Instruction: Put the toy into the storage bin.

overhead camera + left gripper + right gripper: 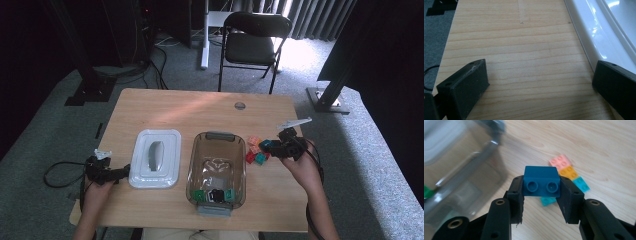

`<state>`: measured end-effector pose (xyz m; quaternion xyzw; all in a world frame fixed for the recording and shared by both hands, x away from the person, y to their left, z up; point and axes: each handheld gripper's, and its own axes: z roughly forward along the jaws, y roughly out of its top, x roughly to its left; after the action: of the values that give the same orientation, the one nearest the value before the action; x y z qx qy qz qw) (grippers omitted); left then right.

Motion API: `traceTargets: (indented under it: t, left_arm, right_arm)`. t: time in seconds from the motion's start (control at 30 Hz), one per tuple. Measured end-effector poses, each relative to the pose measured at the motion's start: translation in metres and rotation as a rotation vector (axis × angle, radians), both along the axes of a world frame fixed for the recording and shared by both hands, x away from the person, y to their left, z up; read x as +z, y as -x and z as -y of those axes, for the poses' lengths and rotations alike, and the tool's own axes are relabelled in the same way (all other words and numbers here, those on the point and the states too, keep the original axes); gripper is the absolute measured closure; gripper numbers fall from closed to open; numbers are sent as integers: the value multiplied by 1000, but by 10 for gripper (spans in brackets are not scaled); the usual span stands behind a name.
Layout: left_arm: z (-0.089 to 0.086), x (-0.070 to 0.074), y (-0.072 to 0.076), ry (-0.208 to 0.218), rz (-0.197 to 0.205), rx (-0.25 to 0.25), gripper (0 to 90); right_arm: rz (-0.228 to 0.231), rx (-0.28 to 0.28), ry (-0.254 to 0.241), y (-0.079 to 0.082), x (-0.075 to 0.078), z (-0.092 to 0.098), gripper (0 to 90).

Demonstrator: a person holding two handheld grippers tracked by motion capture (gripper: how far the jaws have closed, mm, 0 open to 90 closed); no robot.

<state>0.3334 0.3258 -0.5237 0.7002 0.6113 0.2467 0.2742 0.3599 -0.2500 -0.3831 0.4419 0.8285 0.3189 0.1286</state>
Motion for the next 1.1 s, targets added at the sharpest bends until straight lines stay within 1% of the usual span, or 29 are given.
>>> traceTargets:
  t: [0.1, 0.13, 0.17, 0.2, 0.37, 0.5, 0.53, 0.6, 0.77, 0.8, 0.87, 0.93, 0.97, 1.03, 1.1]
  left_arm:
    - [0, 0, 0, 0, -1, 0, 8]
    - [0, 0, 0, 0, -1, 0, 8]
    - [0, 0, 0, 0, 0, 0, 8]
    - [0, 0, 0, 1, 1, 1, 8]
    - [0, 0, 0, 0, -1, 0, 8]
    - [0, 0, 0, 0, -1, 0, 8]
    - [0, 0, 0, 0, -1, 0, 8]
    - [0, 0, 0, 0, -1, 0, 8]
    - [0, 0, 0, 0, -1, 0, 8]
    - [0, 0, 0, 0, -1, 0, 8]
    - [0, 0, 0, 0, -1, 0, 8]
    - [0, 0, 0, 0, -1, 0, 8]
    - [0, 0, 0, 0, 0, 0, 8]
    - [0, 0, 0, 0, 0, 0, 8]
    - [0, 0, 0, 0, 0, 0, 8]
  right_arm:
    - [23, 42, -16, 8, 10, -8, 587]
    - [23, 42, -16, 8, 10, -8, 587]
    - [29, 58, -17, 10, 13, -10, 587]
    - [39, 89, -23, 14, 19, -17, 587]
    - [66, 171, -13, 24, 32, -34, 587]
    - [73, 227, -5, 31, 39, -47, 588]
    - [73, 227, -5, 31, 39, -47, 588]
    - [68, 272, 1, 35, 41, -57, 587]
    - [48, 343, 2, 40, 40, -71, 587]
    - [38, 362, -5, 41, 39, -74, 587]
    - [26, 391, 13, 44, 36, -83, 587]
    - [15, 423, 14, 45, 34, -89, 588]
    - [8, 434, 25, 46, 32, -93, 587]
    - [-8, 467, 17, 47, 29, -99, 587]
    - [-18, 492, 38, 49, 25, -105, 587]
